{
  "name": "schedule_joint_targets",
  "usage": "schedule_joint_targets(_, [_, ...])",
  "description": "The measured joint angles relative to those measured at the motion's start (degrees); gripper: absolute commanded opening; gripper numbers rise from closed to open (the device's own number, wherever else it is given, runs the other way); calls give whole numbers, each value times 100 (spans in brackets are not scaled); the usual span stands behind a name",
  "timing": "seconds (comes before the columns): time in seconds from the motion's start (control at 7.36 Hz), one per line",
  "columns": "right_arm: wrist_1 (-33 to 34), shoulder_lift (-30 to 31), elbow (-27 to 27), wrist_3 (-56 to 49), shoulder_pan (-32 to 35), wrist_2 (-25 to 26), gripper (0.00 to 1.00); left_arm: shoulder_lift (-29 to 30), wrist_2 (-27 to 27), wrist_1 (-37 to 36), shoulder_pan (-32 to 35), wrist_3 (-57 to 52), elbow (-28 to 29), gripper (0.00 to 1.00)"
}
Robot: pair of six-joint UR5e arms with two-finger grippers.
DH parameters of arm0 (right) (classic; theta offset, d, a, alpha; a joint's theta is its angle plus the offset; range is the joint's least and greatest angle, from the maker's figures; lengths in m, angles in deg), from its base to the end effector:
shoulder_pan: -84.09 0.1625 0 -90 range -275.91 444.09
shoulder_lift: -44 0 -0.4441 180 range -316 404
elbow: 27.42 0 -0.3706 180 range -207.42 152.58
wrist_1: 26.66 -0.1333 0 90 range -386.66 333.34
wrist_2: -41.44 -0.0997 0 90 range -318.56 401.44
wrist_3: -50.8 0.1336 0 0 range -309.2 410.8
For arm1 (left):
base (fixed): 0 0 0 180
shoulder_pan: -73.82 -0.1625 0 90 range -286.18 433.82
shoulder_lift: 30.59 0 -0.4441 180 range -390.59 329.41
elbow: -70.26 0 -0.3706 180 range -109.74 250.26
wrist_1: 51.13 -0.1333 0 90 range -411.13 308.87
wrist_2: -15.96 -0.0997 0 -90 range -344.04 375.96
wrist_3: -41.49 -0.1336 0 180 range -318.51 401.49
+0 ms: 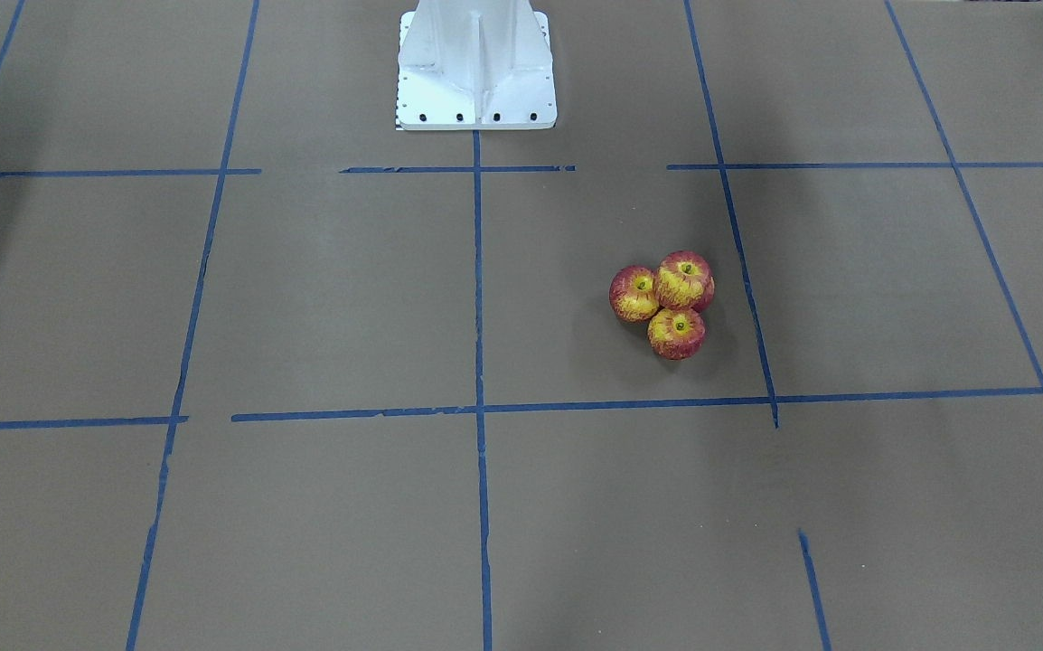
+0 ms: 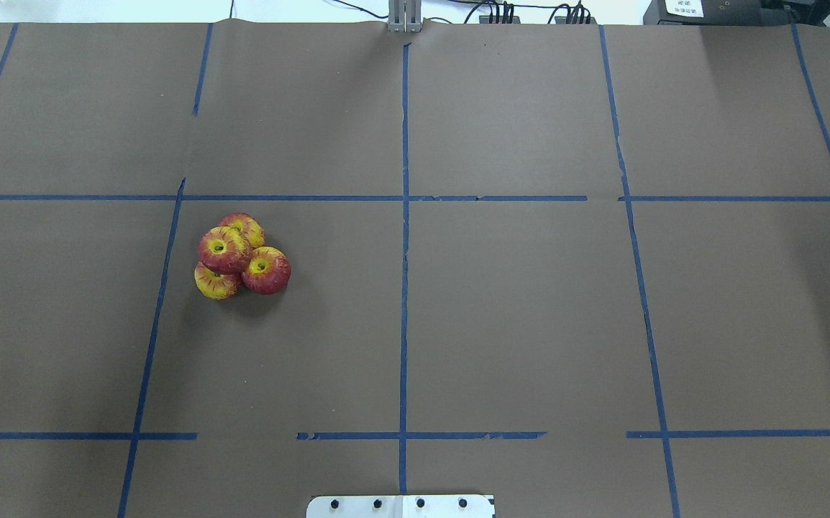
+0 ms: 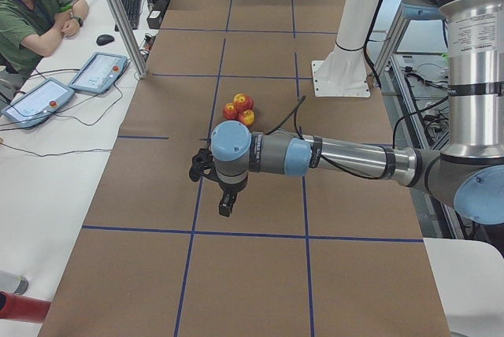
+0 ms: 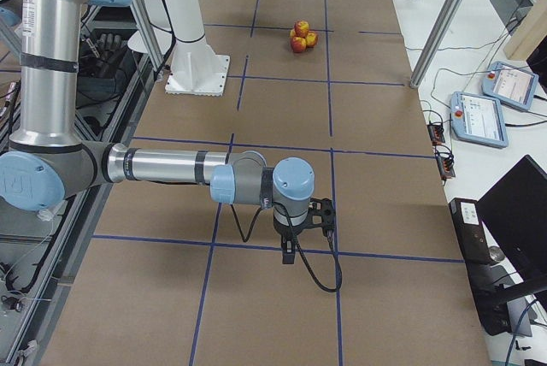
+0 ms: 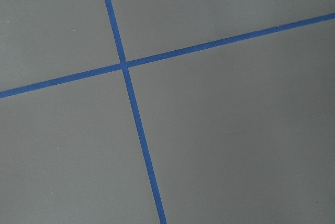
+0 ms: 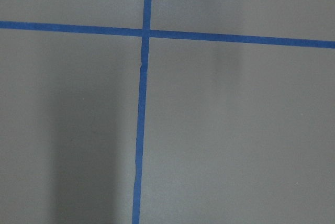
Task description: Stack apples
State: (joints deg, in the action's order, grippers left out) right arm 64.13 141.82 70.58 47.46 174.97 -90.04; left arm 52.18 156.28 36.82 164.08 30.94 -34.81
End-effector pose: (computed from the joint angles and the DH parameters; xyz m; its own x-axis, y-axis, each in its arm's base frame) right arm 0.0511 -0.4081 0.7025 0.7486 -0.0397 0.6618 0.0283 0.9992 0.0280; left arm -0.0324 -0.4189 0.6273 0.6289 0.2556 -0.7343 -0.1125 0.9644 0.2394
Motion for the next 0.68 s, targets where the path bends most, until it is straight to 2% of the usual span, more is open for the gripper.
schedule_joint_targets(0.68, [0, 0, 0, 0, 0, 0, 100, -6, -7, -4, 40, 28, 9, 100])
